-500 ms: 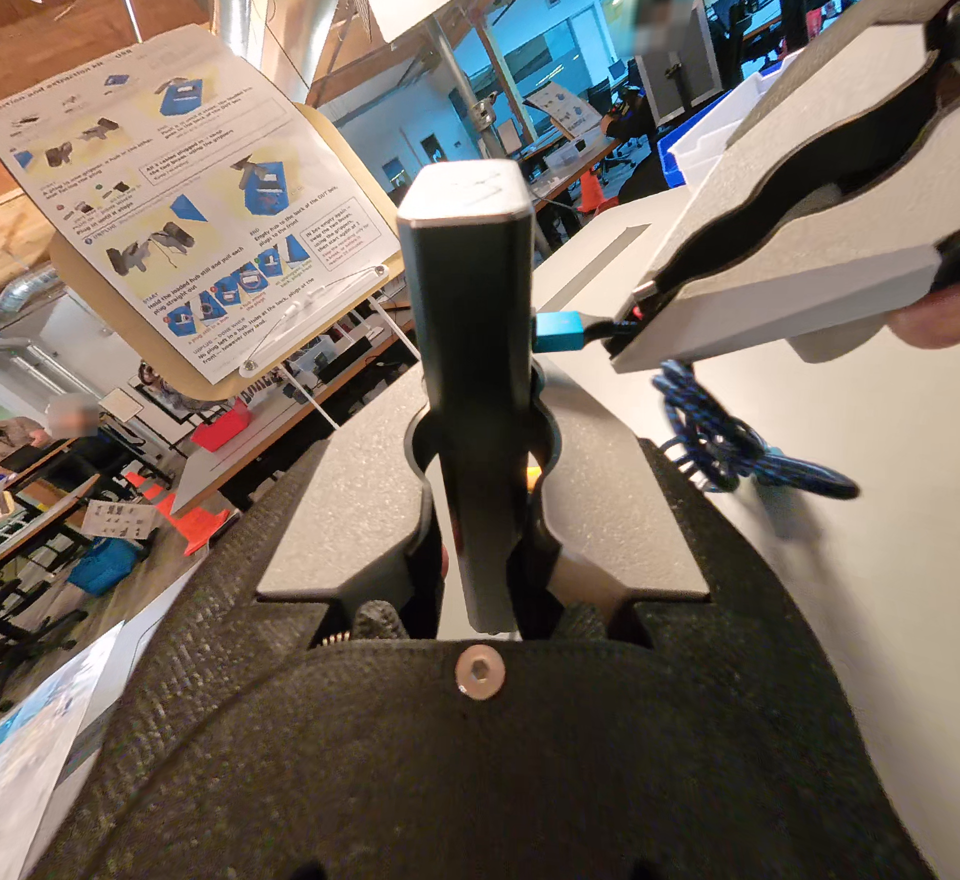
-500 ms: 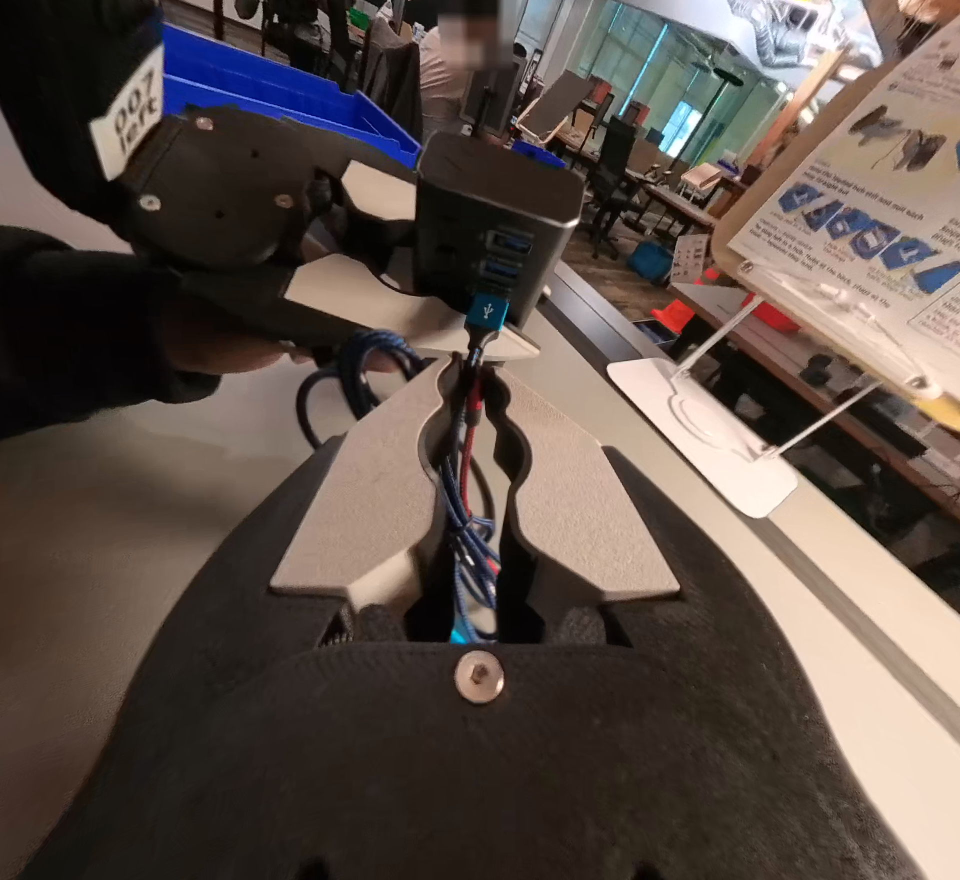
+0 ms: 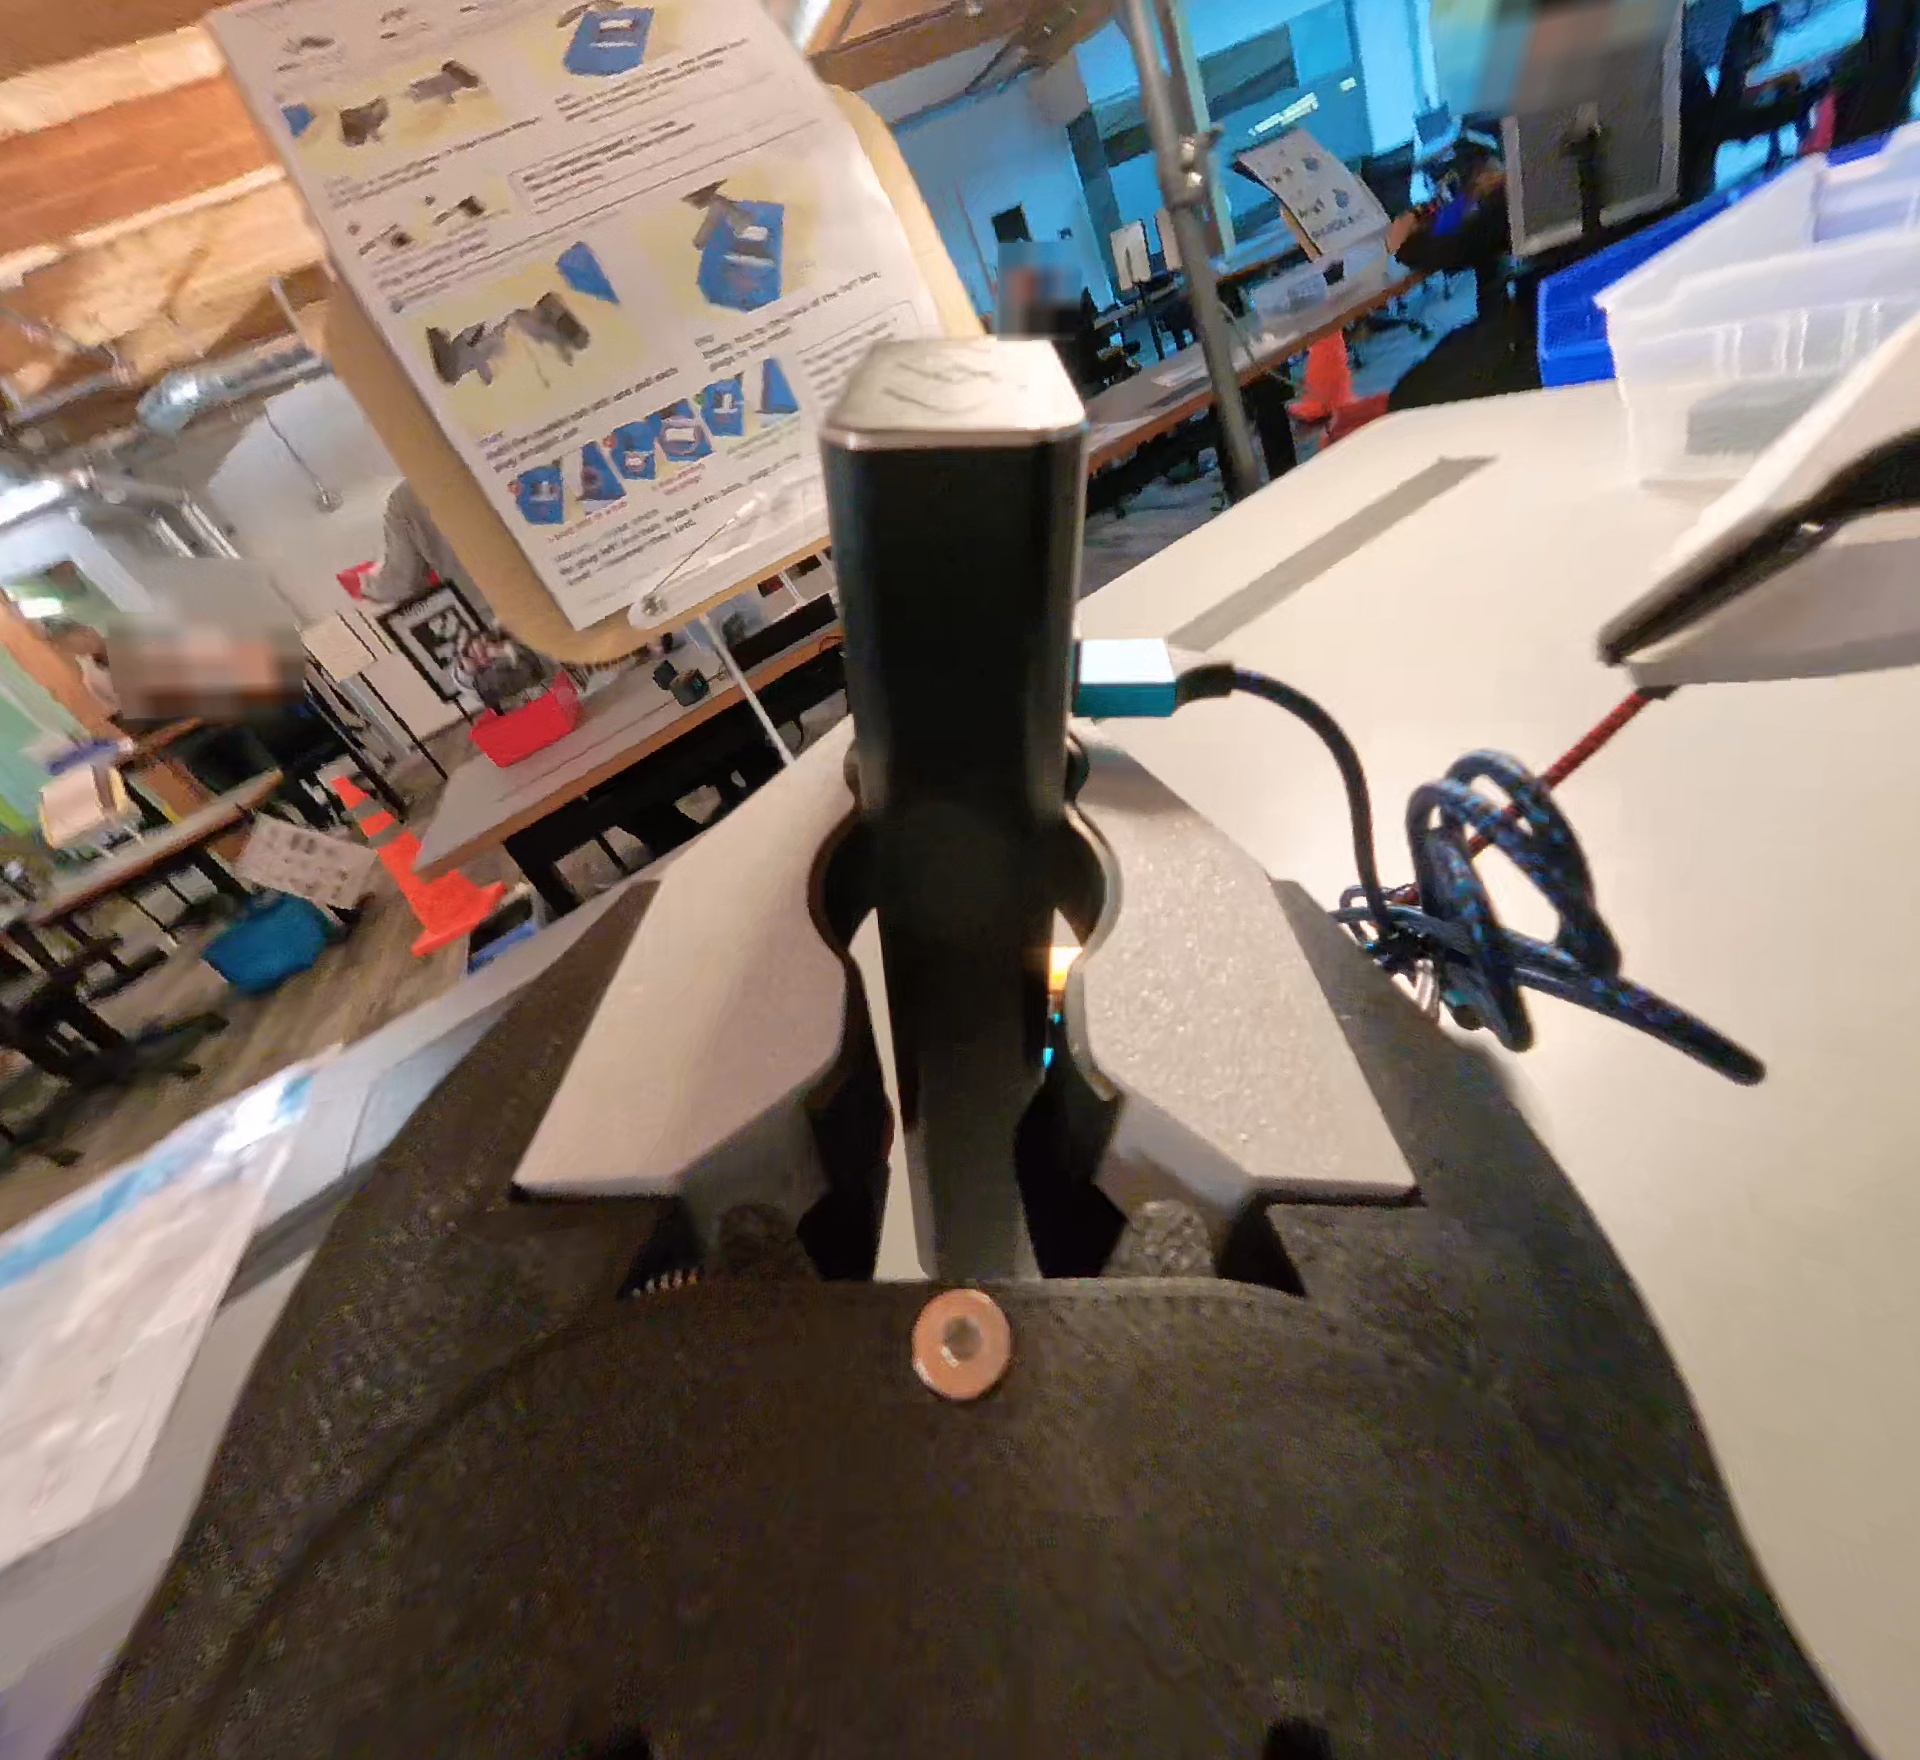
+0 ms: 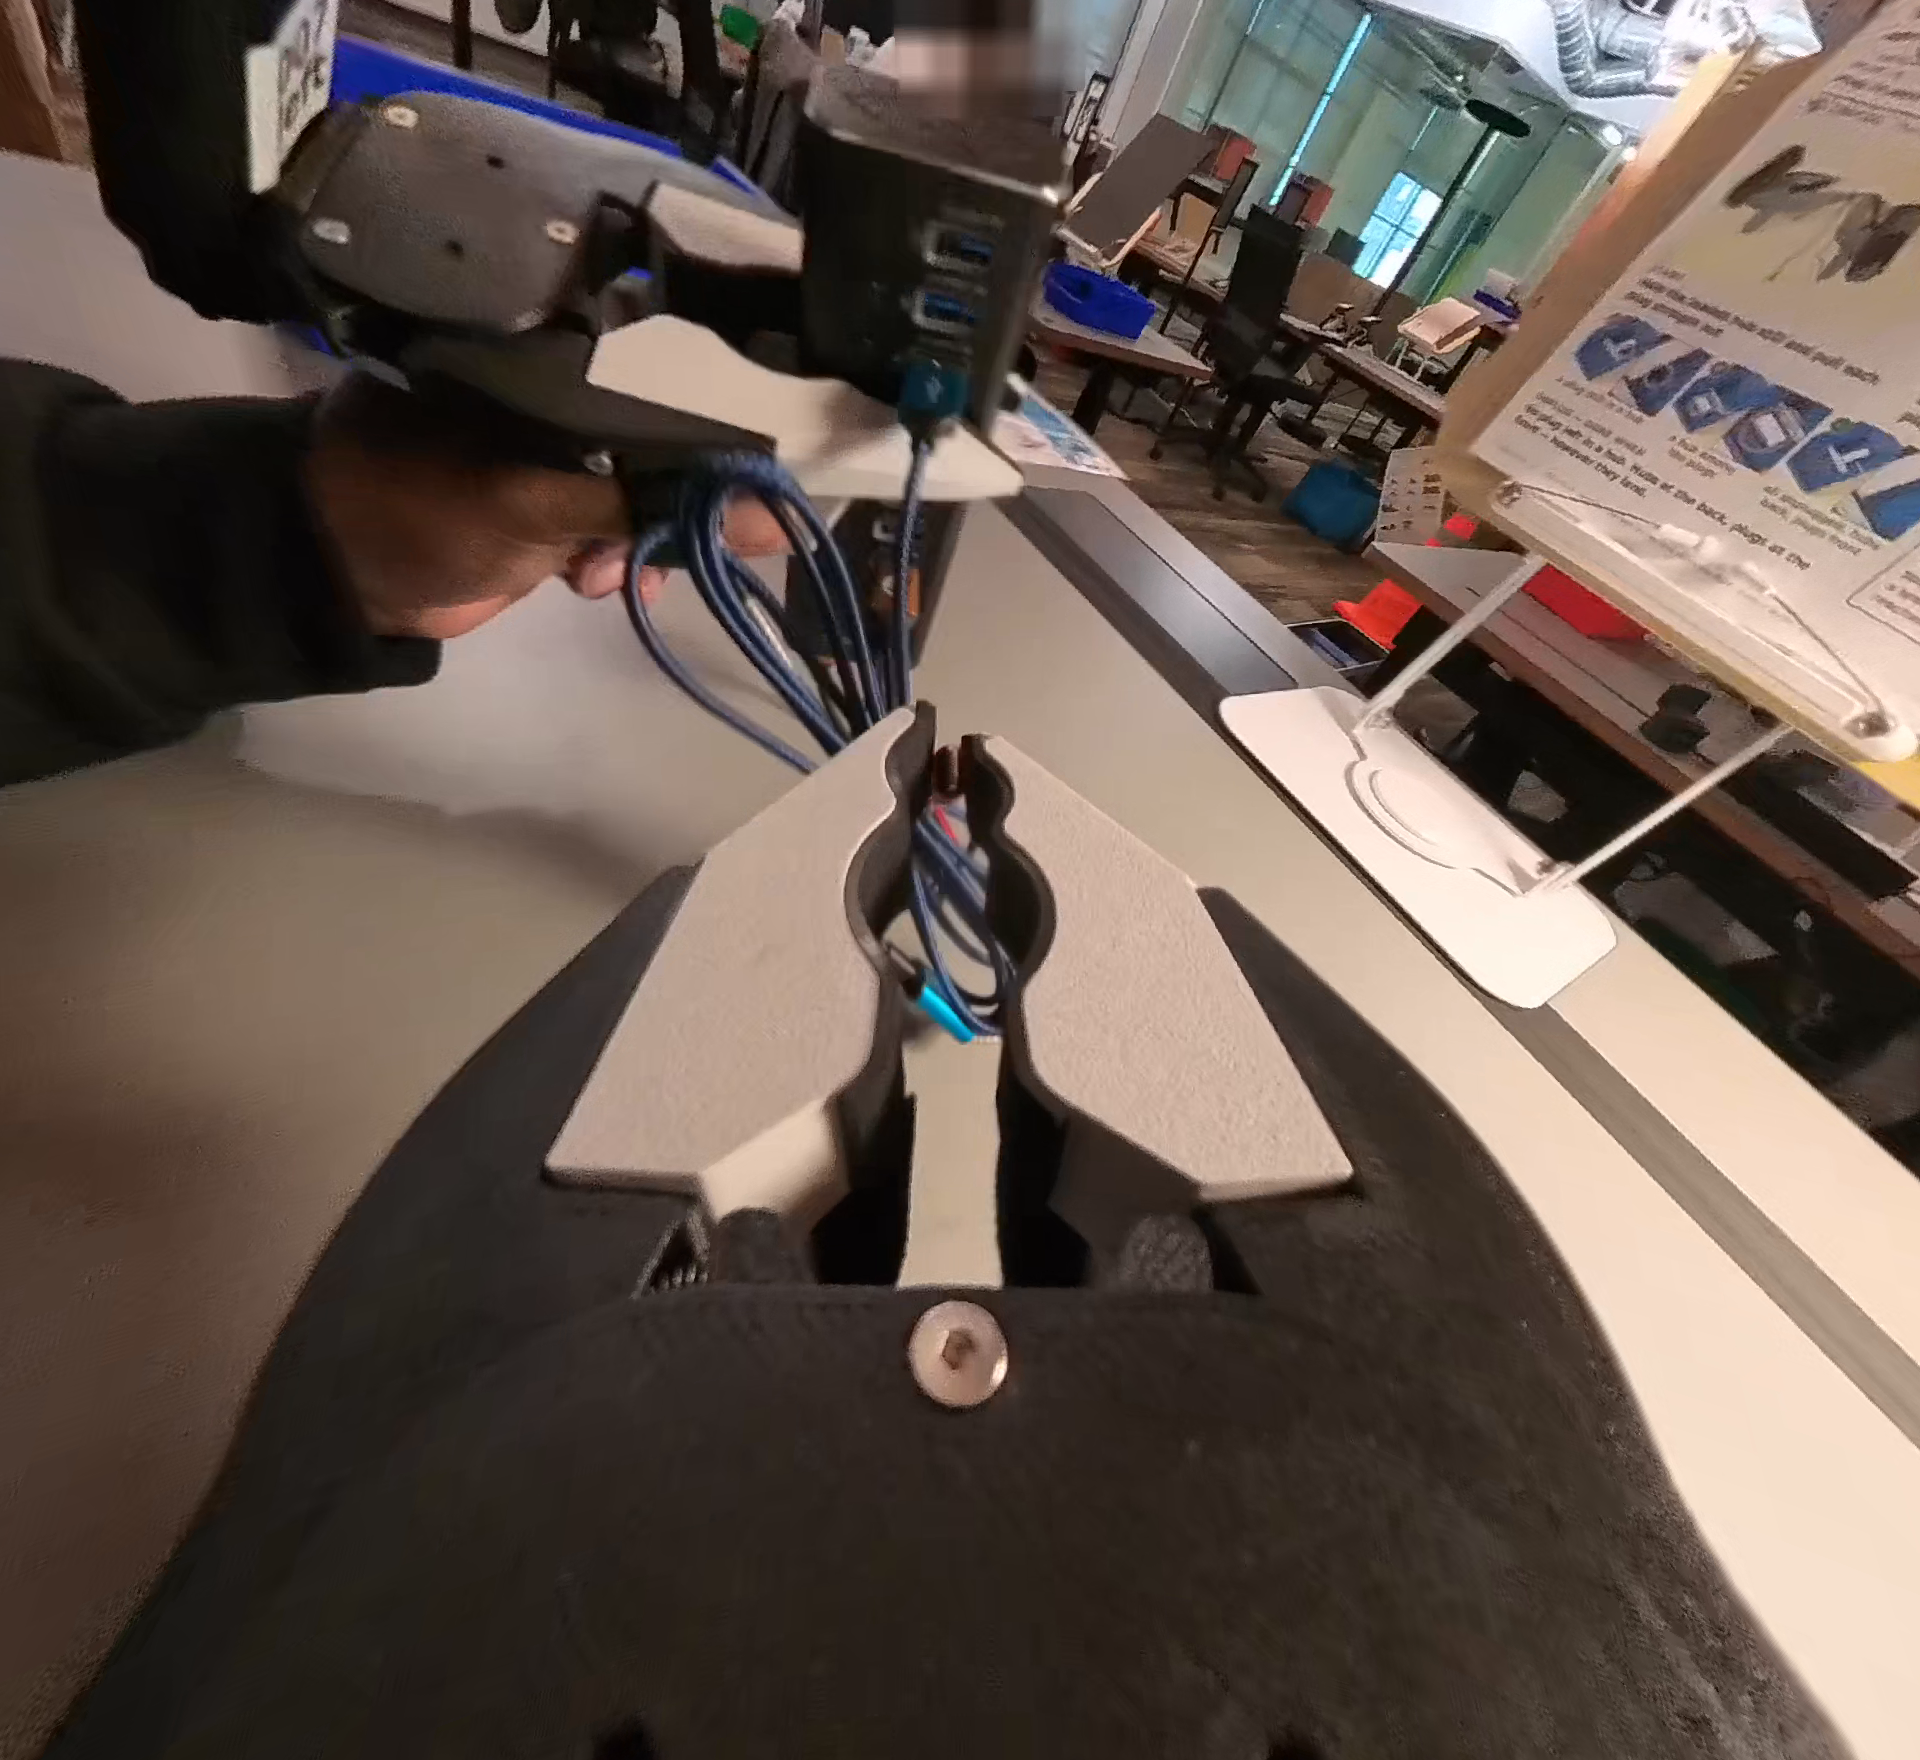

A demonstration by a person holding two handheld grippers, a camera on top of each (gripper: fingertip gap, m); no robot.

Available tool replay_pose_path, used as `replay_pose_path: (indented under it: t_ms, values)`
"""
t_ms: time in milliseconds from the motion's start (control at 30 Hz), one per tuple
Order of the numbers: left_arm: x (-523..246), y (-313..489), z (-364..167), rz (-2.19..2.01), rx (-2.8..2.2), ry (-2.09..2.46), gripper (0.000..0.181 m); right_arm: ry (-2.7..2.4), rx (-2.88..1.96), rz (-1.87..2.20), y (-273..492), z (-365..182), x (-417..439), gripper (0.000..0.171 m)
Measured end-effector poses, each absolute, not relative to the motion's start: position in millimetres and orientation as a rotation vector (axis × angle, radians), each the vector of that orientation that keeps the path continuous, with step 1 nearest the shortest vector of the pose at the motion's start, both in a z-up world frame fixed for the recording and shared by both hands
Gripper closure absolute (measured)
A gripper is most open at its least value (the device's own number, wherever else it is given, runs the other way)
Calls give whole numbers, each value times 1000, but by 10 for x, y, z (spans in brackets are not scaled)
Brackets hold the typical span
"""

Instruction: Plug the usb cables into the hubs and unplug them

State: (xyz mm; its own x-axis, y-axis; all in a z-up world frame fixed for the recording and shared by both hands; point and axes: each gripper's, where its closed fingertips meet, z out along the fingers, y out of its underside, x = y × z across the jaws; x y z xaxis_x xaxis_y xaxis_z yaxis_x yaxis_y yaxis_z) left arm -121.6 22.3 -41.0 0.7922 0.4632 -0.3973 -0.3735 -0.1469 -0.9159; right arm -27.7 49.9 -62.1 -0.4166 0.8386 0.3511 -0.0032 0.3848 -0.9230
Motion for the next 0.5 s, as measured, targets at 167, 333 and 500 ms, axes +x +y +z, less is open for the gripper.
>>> replay_pose_path:
  t_ms: [167, 333, 500]
  values:
    - [-973, 387, -465, 745, -1576, 41, 150, -1608, -734, 1393, 606, -230, -141, 152]
    - [-837, 458, -470, 778, -1566, 105, 151, -1477, -882, 1588, 860, 19, -134, 146]
    - [-632, 560, -472, 787, -1553, 175, 151, -1765, -876, 1472, 451, -527, -207, 134]
